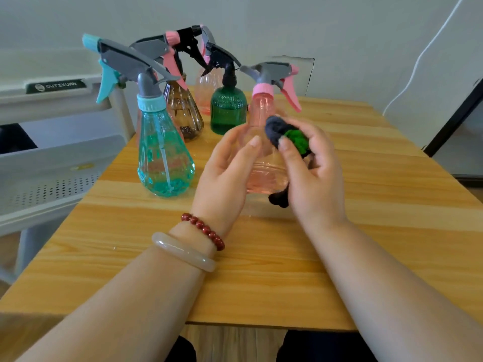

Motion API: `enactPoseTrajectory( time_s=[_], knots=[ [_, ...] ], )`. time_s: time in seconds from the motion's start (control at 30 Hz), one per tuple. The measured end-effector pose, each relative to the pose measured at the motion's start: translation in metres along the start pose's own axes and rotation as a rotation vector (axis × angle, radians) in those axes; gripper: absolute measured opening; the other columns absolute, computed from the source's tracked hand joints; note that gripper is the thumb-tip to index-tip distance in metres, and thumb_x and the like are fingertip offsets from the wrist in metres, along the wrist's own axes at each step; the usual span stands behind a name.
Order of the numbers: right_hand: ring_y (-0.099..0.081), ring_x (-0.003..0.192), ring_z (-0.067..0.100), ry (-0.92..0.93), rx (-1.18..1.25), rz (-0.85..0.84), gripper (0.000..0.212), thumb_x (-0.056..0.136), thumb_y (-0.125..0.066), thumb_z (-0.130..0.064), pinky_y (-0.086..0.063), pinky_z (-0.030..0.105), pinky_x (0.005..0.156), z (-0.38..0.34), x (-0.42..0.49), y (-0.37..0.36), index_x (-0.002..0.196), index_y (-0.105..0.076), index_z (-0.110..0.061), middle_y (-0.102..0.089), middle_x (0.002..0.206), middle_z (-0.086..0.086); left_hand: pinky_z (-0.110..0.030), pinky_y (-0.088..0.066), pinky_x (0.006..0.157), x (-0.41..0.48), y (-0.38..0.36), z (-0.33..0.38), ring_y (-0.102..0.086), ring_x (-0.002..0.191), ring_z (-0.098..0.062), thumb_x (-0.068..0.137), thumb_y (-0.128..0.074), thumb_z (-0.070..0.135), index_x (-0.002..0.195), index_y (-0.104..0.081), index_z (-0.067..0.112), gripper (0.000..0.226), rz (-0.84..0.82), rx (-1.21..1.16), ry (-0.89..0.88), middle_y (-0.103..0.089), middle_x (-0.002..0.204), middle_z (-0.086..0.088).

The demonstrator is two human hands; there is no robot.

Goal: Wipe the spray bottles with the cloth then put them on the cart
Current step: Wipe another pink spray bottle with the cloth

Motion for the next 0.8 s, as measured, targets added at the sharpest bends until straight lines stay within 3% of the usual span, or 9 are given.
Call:
enactPoseTrajectory(
  time_s=[0.1,0.23,0.33,0.4,0.47,0.57,0.63,0.7,0.8],
  knots=[
    [-0.056,0.109,0.014,0.090,-0.049,-0.025,0.025,0.092,-0.060,-0.023,-0.042,0.021,0.095,-0.010,-0.004,0.002,0.117,-0.062,-0.018,-0.055,0.112,0.005,-0.046,-0.056,0.090,0.000,-0.001,-0.002,-0.066,0.111,-0.029,0.089,-0.057,0.037,0.132,-0.058,0.018,0.047,0.007,-0.029,0.012,-0.069,0.121,-0.010],
    [-0.054,0.097,0.024,0.375,-0.116,-0.143,0.023,0.089,-0.063,-0.018,-0.044,0.032,0.090,-0.042,-0.017,-0.016,0.111,-0.065,-0.015,-0.051,0.099,0.010,-0.034,-0.054,0.092,0.003,0.015,0.002,-0.068,0.106,-0.007,0.094,-0.058,0.033,0.125,-0.060,0.024,0.032,0.083,-0.051,-0.009,-0.070,0.113,0.000],
    [-0.054,0.100,0.011,0.211,-0.119,-0.042,0.024,0.091,-0.062,-0.021,-0.041,0.019,0.091,-0.022,-0.007,-0.008,0.114,-0.065,-0.016,-0.055,0.102,0.006,-0.056,-0.049,0.100,0.002,0.009,0.002,-0.064,0.115,-0.028,0.086,-0.060,0.046,0.130,-0.059,0.022,0.050,0.036,0.001,-0.002,-0.067,0.123,-0.008],
    [-0.056,0.107,0.004,-0.020,-0.043,0.054,0.026,0.093,-0.061,-0.027,-0.043,0.019,0.095,0.003,0.001,0.005,0.118,-0.064,-0.021,-0.060,0.111,0.002,-0.052,-0.053,0.095,0.000,0.001,0.000,-0.065,0.113,-0.028,0.091,-0.059,0.041,0.133,-0.057,0.019,0.048,0.005,-0.009,0.013,-0.067,0.124,-0.009],
    [-0.057,0.111,0.006,-0.084,-0.022,0.054,0.029,0.093,-0.059,-0.028,-0.044,0.024,0.098,0.012,0.001,0.011,0.121,-0.064,-0.020,-0.061,0.116,0.003,-0.044,-0.057,0.086,0.000,-0.004,-0.004,-0.068,0.105,-0.024,0.095,-0.056,0.035,0.132,-0.058,0.017,0.041,-0.012,-0.063,0.048,-0.070,0.118,-0.008],
    [-0.055,0.100,0.011,0.174,-0.085,-0.075,0.026,0.091,-0.060,-0.021,-0.040,0.017,0.091,-0.018,-0.009,0.000,0.116,-0.064,-0.015,-0.055,0.105,0.010,-0.044,-0.057,0.083,0.001,0.001,-0.008,-0.070,0.102,-0.024,0.091,-0.056,0.038,0.126,-0.061,0.021,0.039,0.005,-0.136,0.076,-0.071,0.116,-0.007],
    [-0.053,0.091,0.017,0.341,-0.104,-0.140,0.027,0.087,-0.062,-0.017,-0.042,0.022,0.086,-0.037,-0.017,-0.009,0.112,-0.066,-0.009,-0.049,0.098,0.011,-0.047,-0.056,0.088,0.002,0.013,-0.012,-0.069,0.107,-0.025,0.090,-0.061,0.041,0.121,-0.063,0.027,0.034,0.078,-0.204,0.114,-0.071,0.118,-0.006],
    [-0.052,0.086,0.023,0.450,-0.182,-0.123,0.028,0.087,-0.063,-0.018,-0.044,0.028,0.083,-0.046,-0.018,-0.013,0.110,-0.069,-0.003,-0.048,0.096,0.011,-0.049,-0.054,0.092,0.002,0.017,-0.016,-0.066,0.112,-0.027,0.085,-0.064,0.048,0.128,-0.061,0.023,0.050,0.089,-0.203,0.139,-0.066,0.126,-0.010],
    [-0.055,0.092,0.017,0.339,-0.243,0.008,0.029,0.091,-0.058,-0.021,-0.041,0.020,0.087,-0.032,-0.011,0.000,0.112,-0.069,-0.004,-0.054,0.099,0.010,-0.040,-0.055,0.078,0.001,0.000,-0.011,-0.068,0.098,-0.023,0.089,-0.056,0.044,0.133,-0.058,0.016,0.052,-0.041,-0.108,0.100,-0.068,0.120,-0.012]
  ],
)
Point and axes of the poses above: each hand's wrist, its own x-axis towards the middle knuckle, its own y-axis out of the back of the hand, z = x × y, the point moved 10 cm from there along x, towards the middle knuckle
